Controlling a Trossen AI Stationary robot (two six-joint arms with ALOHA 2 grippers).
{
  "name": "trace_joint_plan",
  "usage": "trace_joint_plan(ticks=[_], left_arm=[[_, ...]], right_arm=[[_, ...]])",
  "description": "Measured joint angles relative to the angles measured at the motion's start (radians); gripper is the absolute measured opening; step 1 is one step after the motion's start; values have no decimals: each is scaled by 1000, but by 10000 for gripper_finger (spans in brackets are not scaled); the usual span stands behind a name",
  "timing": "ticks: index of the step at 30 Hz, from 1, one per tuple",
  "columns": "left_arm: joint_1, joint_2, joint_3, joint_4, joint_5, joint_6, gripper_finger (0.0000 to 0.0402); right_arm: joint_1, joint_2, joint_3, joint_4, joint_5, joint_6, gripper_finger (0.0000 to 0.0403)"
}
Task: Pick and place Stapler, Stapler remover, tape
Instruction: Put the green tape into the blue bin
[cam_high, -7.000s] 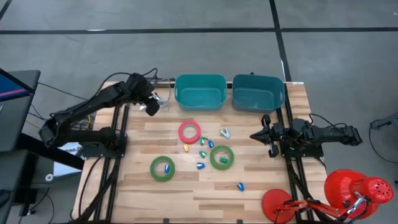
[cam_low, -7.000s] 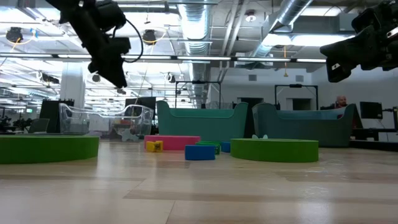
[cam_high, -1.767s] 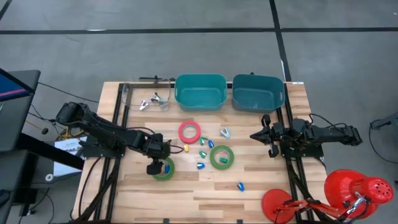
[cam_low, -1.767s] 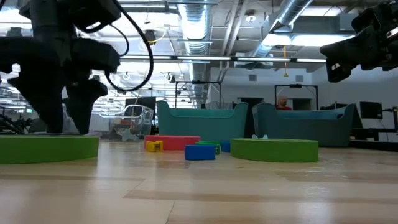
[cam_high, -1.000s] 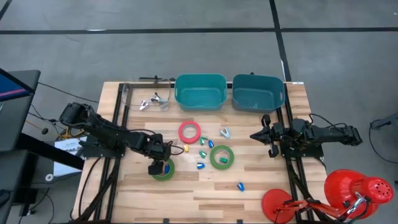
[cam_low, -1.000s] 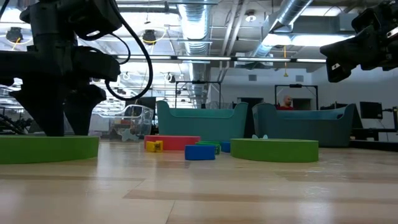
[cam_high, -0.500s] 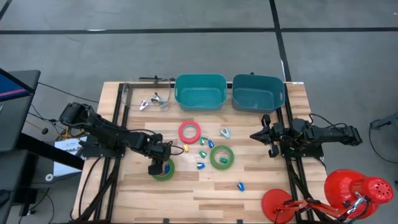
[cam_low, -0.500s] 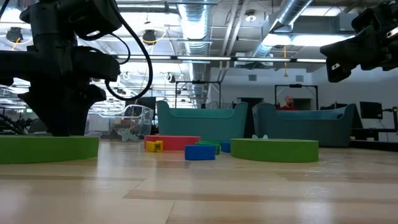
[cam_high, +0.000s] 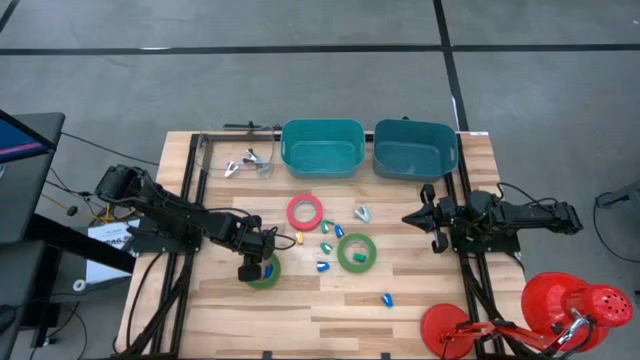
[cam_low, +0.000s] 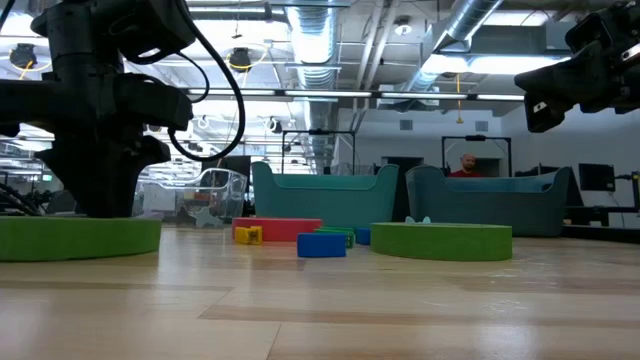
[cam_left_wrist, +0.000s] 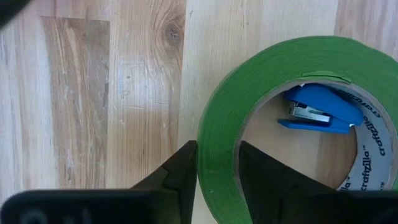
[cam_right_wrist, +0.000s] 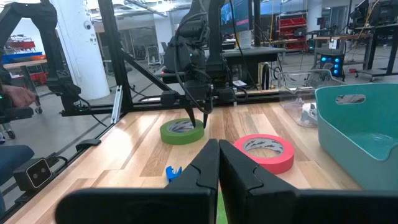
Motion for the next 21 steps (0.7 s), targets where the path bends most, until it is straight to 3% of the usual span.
trace_joint_plan(ticks=[21], left_arm=[[0,-3,48,4,92,0,79]], right_arm=[[0,0,0,0,0,0,0]])
